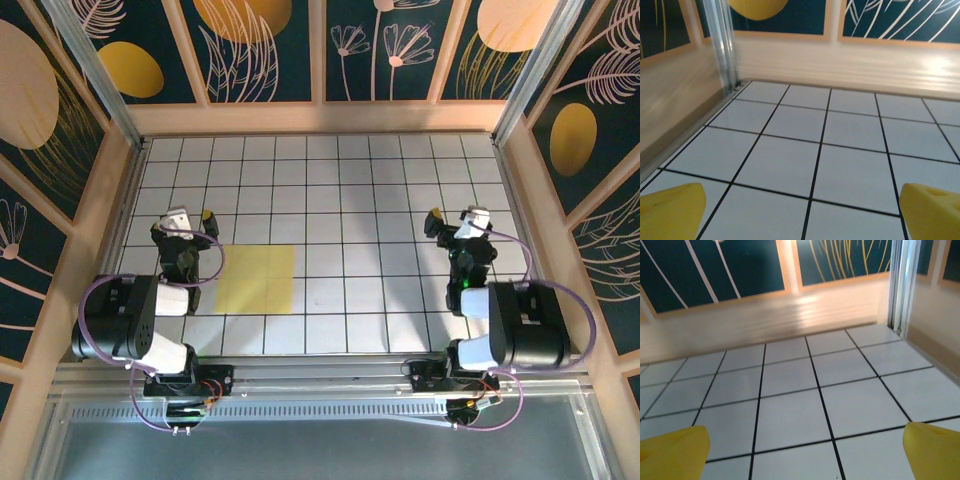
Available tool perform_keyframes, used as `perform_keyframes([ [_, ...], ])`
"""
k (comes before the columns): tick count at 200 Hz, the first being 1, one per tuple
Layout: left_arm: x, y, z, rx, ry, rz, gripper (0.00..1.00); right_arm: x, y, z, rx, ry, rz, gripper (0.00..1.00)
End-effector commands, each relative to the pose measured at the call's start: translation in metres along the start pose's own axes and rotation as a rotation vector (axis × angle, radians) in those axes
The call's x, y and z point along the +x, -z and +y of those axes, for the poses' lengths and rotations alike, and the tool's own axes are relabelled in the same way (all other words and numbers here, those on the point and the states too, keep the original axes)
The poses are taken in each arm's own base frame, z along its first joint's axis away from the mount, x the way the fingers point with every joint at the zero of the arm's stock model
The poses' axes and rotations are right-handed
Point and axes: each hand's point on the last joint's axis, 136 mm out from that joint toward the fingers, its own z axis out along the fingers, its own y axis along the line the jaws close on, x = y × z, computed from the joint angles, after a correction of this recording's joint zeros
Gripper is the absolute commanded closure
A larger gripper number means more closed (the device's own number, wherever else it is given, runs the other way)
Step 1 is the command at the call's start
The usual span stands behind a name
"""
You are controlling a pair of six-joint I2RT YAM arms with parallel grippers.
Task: Fold a paper plane with a square sheet of paper (fold left side to right side)
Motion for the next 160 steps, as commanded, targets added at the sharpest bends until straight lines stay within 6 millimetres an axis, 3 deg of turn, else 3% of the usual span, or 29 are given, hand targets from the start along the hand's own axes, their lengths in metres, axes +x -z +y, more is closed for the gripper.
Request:
perform_keyframes([
  [1,-0.034,-0.001,0.001,-0.016,0.026,-0.032,0.01,-0.021,0.003,0.0,0.018,-0.061,-0.005,0.01],
  [42,-0.081,0.011,-0.004,0.0,0.19,0.041,0.01,-0.036,0.015,0.013,-0.033,-0.284,0.062,0.01],
  [71,-0.087,0.022,-0.032,0.133,0.33,0.184,0.01,-0.031,0.023,0.032,-0.113,-0.446,0.162,0.01],
  [124,-0.043,0.063,-0.083,0.372,0.519,0.565,0.09,0.001,0.037,0.082,-0.322,-0.664,0.456,0.01],
  [160,-0.001,0.088,-0.104,0.439,0.551,0.77,0.11,0.026,0.043,0.113,-0.384,-0.671,0.631,0.01],
])
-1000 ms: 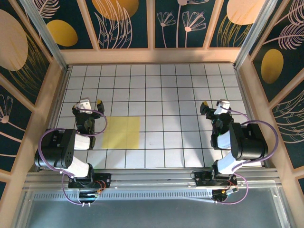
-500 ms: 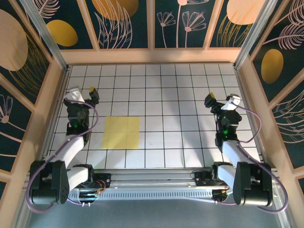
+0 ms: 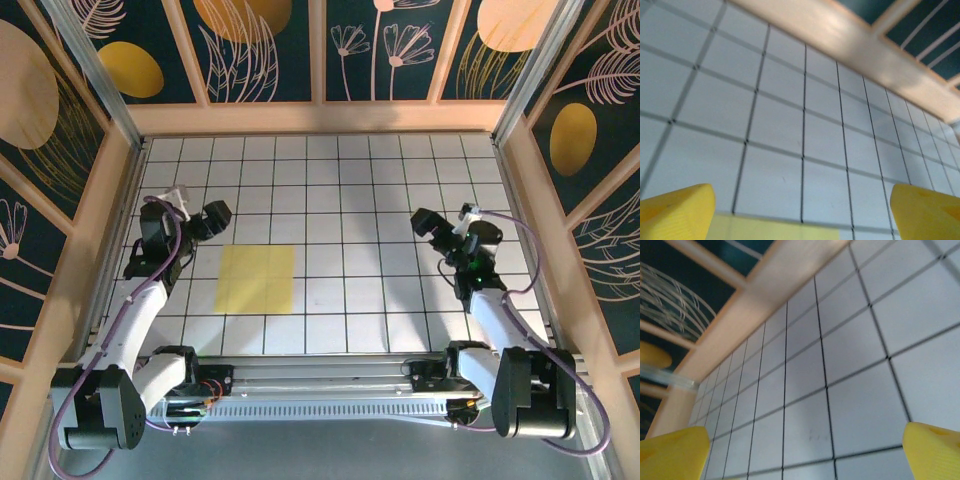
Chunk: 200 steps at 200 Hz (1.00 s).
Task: Fold a paper plane with a square sheet of paper (fold left side to right side)
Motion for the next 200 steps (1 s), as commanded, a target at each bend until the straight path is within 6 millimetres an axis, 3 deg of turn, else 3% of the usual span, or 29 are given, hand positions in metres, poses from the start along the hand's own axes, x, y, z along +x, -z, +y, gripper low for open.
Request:
perform_keyframes([
  [1,0.056,-0.001,-0.003,0.037,0.101,0.236,0.11,0.029,-0.008,0.018,-0.046,-0.056,0.165,0.01],
  [50,0.113,-0.028,-0.004,0.046,0.123,0.444,0.2,0.062,-0.036,0.037,-0.003,0.044,0.302,0.01],
  [91,0.145,-0.045,0.001,0.046,0.149,0.536,0.28,0.076,-0.05,0.04,0.012,0.06,0.344,0.01],
  [141,0.186,-0.052,0.014,0.008,0.167,0.659,0.34,0.078,-0.054,0.035,0.046,0.077,0.347,0.01],
  [200,0.216,-0.06,0.017,-0.028,0.204,0.735,0.38,0.068,-0.055,0.034,0.086,0.107,0.328,0.01],
])
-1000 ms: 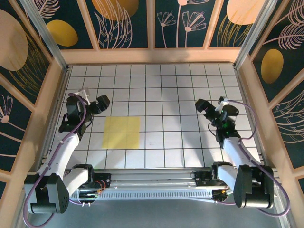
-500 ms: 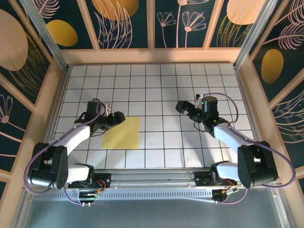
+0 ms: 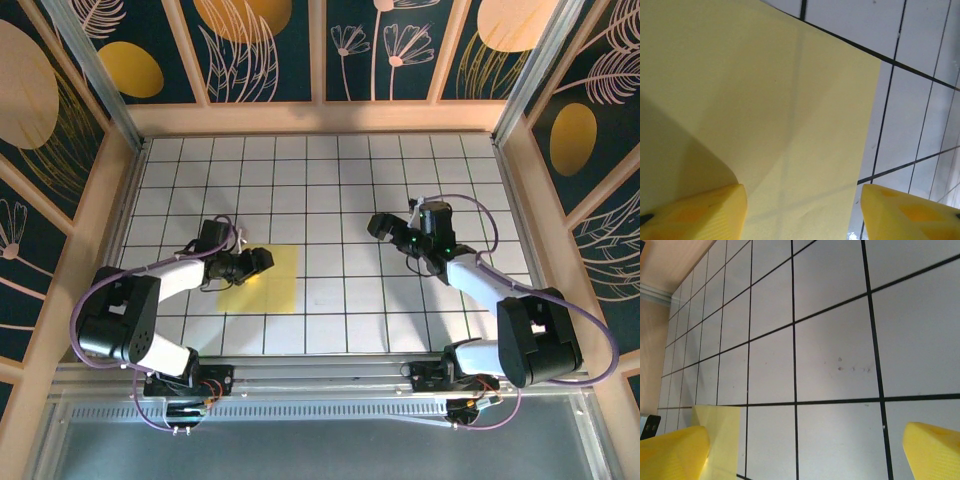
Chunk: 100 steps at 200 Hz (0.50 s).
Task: Fold a paper plane with a square sheet of paper (fold left side to right side)
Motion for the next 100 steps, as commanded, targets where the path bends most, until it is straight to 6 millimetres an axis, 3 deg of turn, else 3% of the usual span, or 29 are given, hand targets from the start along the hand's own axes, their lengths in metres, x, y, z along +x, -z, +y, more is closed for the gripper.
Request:
perform_keyframes([
  [1,0.021,-0.015,0.012,-0.037,0.062,0.072,0.38,-0.01,0.001,0.002,0.034,0.033,-0.019,0.01],
  [100,0.017,-0.068,-0.028,-0.014,0.112,0.076,0.44,-0.012,0.001,-0.006,0.081,0.037,-0.032,0.01],
])
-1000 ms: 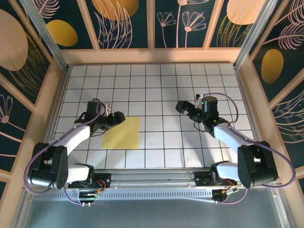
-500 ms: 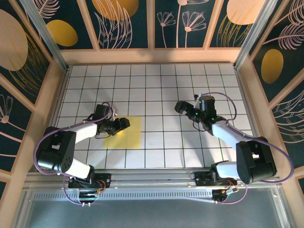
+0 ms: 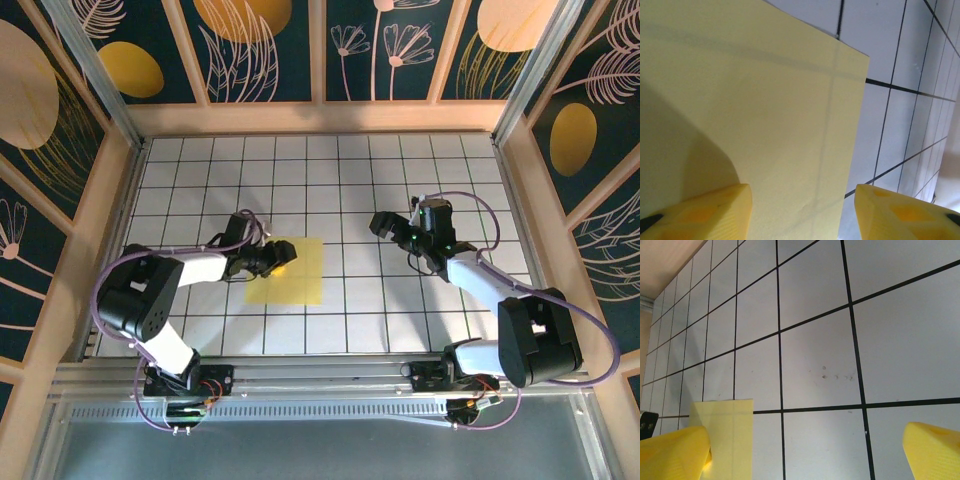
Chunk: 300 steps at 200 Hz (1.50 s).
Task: Fold a paper plane with a square sheet of paper (fold left side to right side)
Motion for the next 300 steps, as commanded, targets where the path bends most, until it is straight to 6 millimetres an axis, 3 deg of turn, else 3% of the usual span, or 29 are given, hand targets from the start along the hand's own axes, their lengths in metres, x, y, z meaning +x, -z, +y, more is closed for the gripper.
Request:
perform_keyframes([
  [1,0.015,-0.023,0.025,-0.103,0.091,0.039,0.44,-0.006,0.0,0.002,0.019,0.021,-0.013,0.01],
  [83,0.002,-0.064,-0.007,-0.076,0.086,0.035,0.44,-0.006,0.0,0.0,0.035,0.03,-0.009,0.01],
  [145,-0.021,-0.078,-0.028,-0.047,0.083,0.0,0.44,-0.006,0.001,-0.002,0.046,0.041,-0.005,0.01],
  [199,-0.021,-0.088,-0.03,-0.031,0.108,-0.004,0.44,-0.007,0.001,-0.002,0.056,0.047,-0.002,0.01],
  [223,-0.02,-0.089,-0.03,-0.028,0.108,-0.002,0.44,-0.008,0.0,-0.002,0.059,0.05,0.001,0.01],
  [229,-0.027,-0.089,-0.044,-0.001,0.092,-0.014,0.44,-0.008,0.0,-0.001,0.059,0.053,0.002,0.01],
  [300,-0.044,-0.063,-0.087,0.049,-0.022,-0.063,0.4,-0.019,-0.006,0.001,0.134,0.138,0.053,0.07],
])
